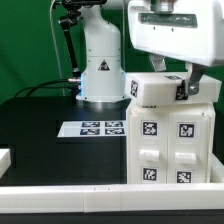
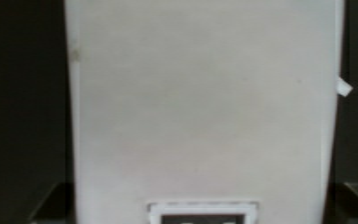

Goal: Assemble cabinet

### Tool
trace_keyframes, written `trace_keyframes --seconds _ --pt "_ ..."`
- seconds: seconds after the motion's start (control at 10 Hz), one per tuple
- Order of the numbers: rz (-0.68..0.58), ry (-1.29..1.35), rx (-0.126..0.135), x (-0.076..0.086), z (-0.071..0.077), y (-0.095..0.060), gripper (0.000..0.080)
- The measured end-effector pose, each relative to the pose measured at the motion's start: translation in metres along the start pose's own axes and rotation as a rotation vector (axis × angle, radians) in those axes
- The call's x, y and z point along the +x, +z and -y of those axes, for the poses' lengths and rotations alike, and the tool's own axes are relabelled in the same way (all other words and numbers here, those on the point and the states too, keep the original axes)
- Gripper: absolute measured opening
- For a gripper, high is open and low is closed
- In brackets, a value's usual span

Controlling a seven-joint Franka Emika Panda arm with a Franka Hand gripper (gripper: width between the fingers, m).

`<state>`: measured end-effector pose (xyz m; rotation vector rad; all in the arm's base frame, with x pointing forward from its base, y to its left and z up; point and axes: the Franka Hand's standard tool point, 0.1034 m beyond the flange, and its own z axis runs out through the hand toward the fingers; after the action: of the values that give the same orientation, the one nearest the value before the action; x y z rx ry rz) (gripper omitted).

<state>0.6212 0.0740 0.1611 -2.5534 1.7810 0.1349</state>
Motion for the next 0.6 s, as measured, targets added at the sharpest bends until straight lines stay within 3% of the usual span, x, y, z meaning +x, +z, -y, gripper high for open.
trace_keyframes --seconds 0.1,0.2,0.3,0.6 --pt "0.0 -0.013 0.0 0.0 0.0 0.0 0.0731" --pt "0.001 -0.021 0.004 -0.001 0.0 -0.004 0.0731" --pt "0.006 -0.027 0.013 -0.003 0.0 -0.011 0.0788" --pt "0.015 -0.028 0.039 -0.006 -0.001 -0.03 0.0796"
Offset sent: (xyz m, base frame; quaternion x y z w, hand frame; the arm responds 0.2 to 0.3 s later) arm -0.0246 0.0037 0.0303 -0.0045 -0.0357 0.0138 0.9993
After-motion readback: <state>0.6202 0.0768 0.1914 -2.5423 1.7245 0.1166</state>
